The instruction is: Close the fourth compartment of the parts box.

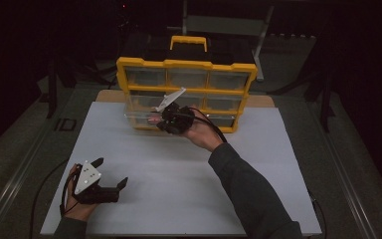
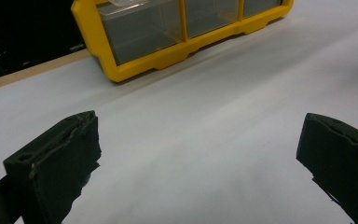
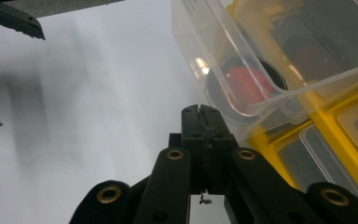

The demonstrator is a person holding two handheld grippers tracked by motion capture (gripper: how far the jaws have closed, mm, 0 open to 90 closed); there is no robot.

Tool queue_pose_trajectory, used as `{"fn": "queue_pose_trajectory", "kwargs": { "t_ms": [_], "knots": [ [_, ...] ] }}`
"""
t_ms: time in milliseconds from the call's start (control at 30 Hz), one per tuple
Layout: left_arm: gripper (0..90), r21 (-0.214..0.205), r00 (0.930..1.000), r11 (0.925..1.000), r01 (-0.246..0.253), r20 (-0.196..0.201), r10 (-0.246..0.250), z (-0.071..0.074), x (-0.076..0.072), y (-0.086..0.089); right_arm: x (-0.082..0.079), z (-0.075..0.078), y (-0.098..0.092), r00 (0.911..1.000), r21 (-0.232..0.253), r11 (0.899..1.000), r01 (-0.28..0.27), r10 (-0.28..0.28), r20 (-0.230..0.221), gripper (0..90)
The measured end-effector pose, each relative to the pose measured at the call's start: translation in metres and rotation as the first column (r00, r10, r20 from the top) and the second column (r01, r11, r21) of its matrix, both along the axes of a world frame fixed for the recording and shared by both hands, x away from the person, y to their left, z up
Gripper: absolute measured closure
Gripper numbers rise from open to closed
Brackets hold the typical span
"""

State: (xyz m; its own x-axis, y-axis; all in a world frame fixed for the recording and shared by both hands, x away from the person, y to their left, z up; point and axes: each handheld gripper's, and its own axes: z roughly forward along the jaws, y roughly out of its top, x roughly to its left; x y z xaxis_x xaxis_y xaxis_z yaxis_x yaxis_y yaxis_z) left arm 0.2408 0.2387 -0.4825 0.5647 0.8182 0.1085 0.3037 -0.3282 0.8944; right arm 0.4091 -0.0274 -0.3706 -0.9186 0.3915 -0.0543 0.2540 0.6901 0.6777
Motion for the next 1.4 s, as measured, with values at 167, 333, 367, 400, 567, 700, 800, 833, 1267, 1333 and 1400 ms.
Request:
{"fn": "queue_pose_trajectory", "kwargs": {
  "t_ms": [167, 333, 367, 400, 567, 700, 800, 833, 1267, 1333, 1400],
  "knots": [
    [0.0, -0.002, 1.0000, 1.0000, 0.000, 0.000, 0.000, 0.000, 0.000, 0.000, 0.006, -0.005, 0.002, 0.9998, 0.007, 1.000, 0.017, -0.017, -0.010, 89.7],
    [0.0, -0.003, 1.0000, 1.0000, 0.000, 0.001, 0.000, 0.000, 0.000, 0.000, 0.011, -0.008, 0.002, 0.9993, 0.022, 0.999, 0.026, -0.026, -0.028, 89.6],
    [0.0, -0.002, 1.0000, 1.0000, 0.000, 0.001, 0.000, 0.000, 0.000, 0.000, 0.013, -0.009, 0.001, 0.9989, 0.028, 0.999, 0.031, -0.030, -0.037, 89.7],
    [0.0, -0.003, 1.0000, 1.0000, 0.000, 0.001, 0.000, 0.000, 0.000, 0.000, 0.013, -0.009, 0.001, 0.9989, 0.028, 0.999, 0.031, -0.030, -0.037, 89.7],
    [0.0, -0.001, 1.0000, 1.0000, 0.000, 0.001, 0.000, 0.000, 0.000, 0.000, 0.014, -0.009, 0.002, 0.9988, 0.044, 0.999, 0.028, -0.027, -0.041, 89.7],
    [0.0, -0.003, 1.0000, 1.0000, -0.001, 0.001, 0.001, 0.000, 0.000, 0.000, 0.014, -0.008, 0.003, 0.9990, 0.048, 0.998, 0.029, -0.027, -0.035, 89.7],
    [0.0, -0.001, 1.0000, 1.0000, 0.001, 0.001, -0.001, 0.000, 0.000, 0.000, 0.016, -0.008, 0.002, 0.9987, 0.051, 0.998, 0.036, -0.034, -0.037, 89.8],
    [0.0, 0.000, 1.0000, 1.0000, 0.001, 0.002, -0.001, 0.000, 0.000, 0.000, 0.016, -0.008, 0.002, 0.9987, 0.053, 0.998, 0.038, -0.036, -0.037, 89.7],
    [0.0, -0.003, 1.0000, 1.0000, 0.000, 0.002, 0.000, 0.000, 0.000, 0.000, 0.023, -0.007, 0.003, 0.9977, 0.066, 0.996, 0.060, -0.058, -0.034, 89.8],
    [0.0, -0.002, 1.0000, 1.0000, 0.000, 0.002, 0.000, 0.000, 0.000, 0.000, 0.024, -0.007, 0.004, 0.9975, 0.068, 0.996, 0.065, -0.062, -0.033, 89.8],
    [0.0, -0.003, 1.0000, 1.0000, 0.000, 0.002, 0.000, 0.000, 0.000, 0.000, 0.025, -0.007, 0.004, 0.9974, 0.068, 0.995, 0.067, -0.064, -0.033, 89.8]
  ]
}}
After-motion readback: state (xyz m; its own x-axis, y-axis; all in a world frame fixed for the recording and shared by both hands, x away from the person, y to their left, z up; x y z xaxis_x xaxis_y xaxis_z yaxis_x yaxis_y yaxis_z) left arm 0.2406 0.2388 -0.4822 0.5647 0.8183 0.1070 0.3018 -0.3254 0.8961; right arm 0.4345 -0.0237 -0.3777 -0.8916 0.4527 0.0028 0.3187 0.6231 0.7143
